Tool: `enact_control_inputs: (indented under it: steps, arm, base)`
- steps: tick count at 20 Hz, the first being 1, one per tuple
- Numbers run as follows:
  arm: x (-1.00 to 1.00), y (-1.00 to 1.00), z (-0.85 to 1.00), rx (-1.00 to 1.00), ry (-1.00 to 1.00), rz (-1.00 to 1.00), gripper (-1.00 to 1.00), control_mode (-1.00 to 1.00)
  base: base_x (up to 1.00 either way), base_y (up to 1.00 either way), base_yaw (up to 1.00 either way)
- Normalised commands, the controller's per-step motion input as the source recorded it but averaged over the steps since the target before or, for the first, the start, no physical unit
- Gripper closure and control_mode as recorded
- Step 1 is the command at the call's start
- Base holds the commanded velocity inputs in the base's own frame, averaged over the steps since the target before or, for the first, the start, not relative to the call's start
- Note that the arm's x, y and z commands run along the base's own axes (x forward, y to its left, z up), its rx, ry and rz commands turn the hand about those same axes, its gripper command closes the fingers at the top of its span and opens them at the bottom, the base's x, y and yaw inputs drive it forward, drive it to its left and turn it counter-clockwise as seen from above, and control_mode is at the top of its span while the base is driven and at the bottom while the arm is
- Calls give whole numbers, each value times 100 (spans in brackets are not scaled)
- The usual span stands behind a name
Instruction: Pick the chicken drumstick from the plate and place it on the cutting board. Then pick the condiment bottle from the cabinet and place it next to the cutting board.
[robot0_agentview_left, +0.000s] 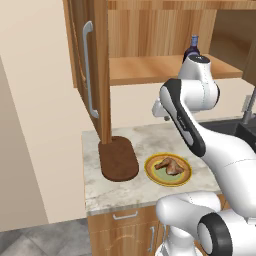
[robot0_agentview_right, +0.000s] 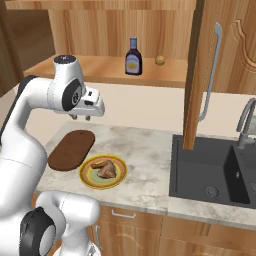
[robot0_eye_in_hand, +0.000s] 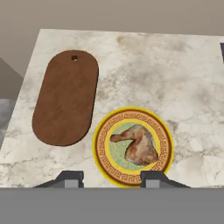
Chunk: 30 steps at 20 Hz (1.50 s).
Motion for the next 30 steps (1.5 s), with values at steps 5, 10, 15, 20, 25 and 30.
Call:
enact_control_inputs:
  steps: [5, 10, 15, 20, 25, 30]
  arm:
    - [-7, 0, -6, 0, 0, 1, -100, -100]
    - [-14, 0, -20, 0, 1, 4, -100, -100]
    - [-14, 0, -24, 0, 1, 6, -100, -100]
    - [-18, 0, -24, 0, 0, 3, -100, -100]
    - [-13, 0, -22, -1, 0, 0, -100, -100]
    - [-9, 0, -24, -7, 3, 2, -100, -100]
  base:
    - [0, 0, 0]
    - [0, 0, 0]
    - [0, 0, 0]
    - [0, 0, 0]
    - [0, 0, 0]
    - [0, 0, 0]
